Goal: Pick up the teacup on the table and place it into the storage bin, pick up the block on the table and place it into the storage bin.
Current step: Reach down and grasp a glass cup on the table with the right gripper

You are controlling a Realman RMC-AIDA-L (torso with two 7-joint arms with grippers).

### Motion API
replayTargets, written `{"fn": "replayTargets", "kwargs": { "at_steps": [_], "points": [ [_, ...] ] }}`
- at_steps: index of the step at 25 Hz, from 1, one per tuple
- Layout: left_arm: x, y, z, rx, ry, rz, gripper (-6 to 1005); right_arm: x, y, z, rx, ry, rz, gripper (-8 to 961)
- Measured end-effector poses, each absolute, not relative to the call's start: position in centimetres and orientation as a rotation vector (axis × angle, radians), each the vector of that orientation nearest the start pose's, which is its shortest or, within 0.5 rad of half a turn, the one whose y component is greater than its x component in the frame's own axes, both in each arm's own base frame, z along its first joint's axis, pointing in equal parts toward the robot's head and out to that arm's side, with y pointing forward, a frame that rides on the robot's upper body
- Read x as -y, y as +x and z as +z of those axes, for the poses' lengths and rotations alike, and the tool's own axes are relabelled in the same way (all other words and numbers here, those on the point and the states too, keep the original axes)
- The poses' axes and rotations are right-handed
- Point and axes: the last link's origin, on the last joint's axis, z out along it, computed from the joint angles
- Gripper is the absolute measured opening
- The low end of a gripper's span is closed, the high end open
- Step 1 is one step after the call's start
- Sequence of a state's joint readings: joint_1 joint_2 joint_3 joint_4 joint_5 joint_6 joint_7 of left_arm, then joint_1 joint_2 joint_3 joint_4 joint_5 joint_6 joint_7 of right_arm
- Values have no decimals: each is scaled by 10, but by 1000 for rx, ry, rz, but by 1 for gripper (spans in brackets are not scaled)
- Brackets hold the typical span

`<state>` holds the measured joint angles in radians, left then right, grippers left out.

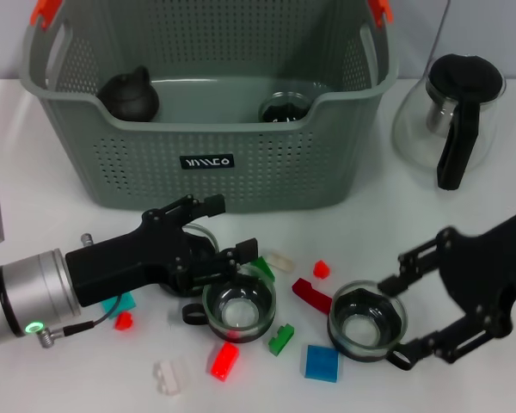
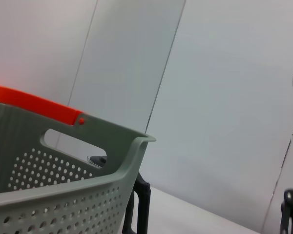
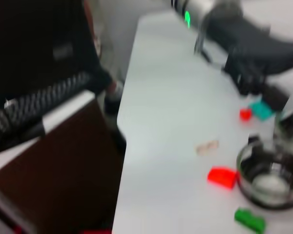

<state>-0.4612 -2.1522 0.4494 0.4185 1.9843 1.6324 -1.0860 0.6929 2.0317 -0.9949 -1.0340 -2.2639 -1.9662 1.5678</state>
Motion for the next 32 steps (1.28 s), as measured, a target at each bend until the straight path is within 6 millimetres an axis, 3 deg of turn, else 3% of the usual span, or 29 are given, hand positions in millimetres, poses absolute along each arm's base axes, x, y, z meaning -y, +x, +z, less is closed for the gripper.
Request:
{"fn": "replayTargets", "kwargs": {
  "at_steps": [18, 32],
  "points": [
    [-283, -272, -40, 638, -2533, -1055, 881, -332, 187, -35, -53, -3310, -414, 757],
    [-282, -272, -41, 645, -2523, -1065, 878, -330, 187, -63, 25, -3250, -657, 756]
  ]
}}
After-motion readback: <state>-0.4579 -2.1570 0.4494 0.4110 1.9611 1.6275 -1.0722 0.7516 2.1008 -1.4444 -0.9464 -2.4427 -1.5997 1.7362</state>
